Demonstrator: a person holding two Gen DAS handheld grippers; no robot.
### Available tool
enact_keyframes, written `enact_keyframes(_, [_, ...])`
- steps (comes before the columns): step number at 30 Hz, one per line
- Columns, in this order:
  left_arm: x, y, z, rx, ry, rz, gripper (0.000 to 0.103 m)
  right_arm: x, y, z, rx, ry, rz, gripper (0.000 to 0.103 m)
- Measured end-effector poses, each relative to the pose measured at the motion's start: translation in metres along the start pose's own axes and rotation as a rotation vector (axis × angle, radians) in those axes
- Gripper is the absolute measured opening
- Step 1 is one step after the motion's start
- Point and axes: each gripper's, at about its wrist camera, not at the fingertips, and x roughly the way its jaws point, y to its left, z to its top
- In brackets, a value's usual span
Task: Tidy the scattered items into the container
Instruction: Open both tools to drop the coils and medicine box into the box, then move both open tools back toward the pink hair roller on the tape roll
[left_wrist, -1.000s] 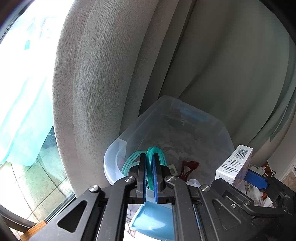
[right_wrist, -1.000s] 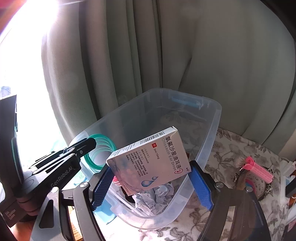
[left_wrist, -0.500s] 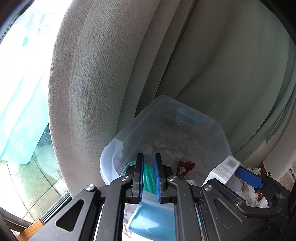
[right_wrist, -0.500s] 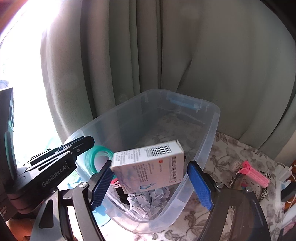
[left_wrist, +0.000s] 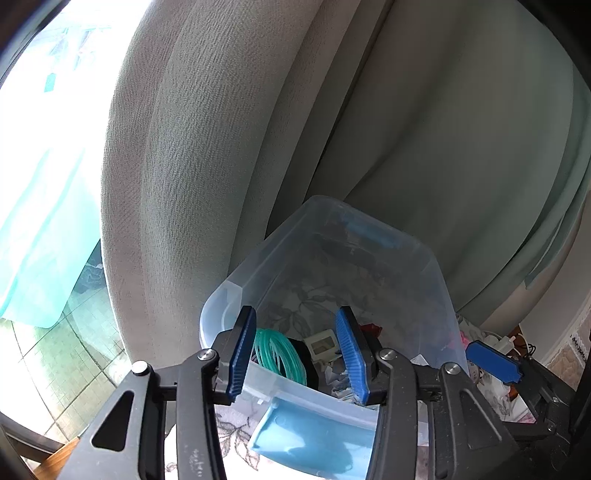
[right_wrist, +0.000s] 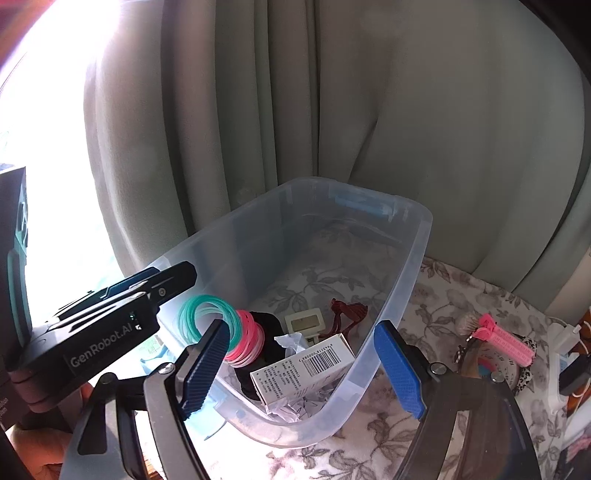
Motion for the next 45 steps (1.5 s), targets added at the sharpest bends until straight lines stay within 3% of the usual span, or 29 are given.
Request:
enact_keyframes(11, [-0.031, -0.017, 0.005, 0.046, -0.021, -0.005, 0.047, -0.031, -0.006, -0.004, 0.037, -0.012, -0.025, 0.083])
enact_keyframes(28, [-0.085, -0.068, 0.008, 0.164, -0.084, -0.02, 0.049, -0.106, -0.027, -0.015, 0.112, -0.136, -0.027, 0.083])
enact_keyframes(34, [-0.082, -0.095, 0.003, 0.204, -0.108, -0.023, 0.058, -0.127, -0.041, -0.022, 0.149, -0.168, -0.032, 0.083])
enact_keyframes(45, [-0.106, -0.142, -0.001, 0.293, -0.129, -0.054, 0.059, -0.155, -0.082, -0.039, 0.249, -0.218, -0.057, 0.084])
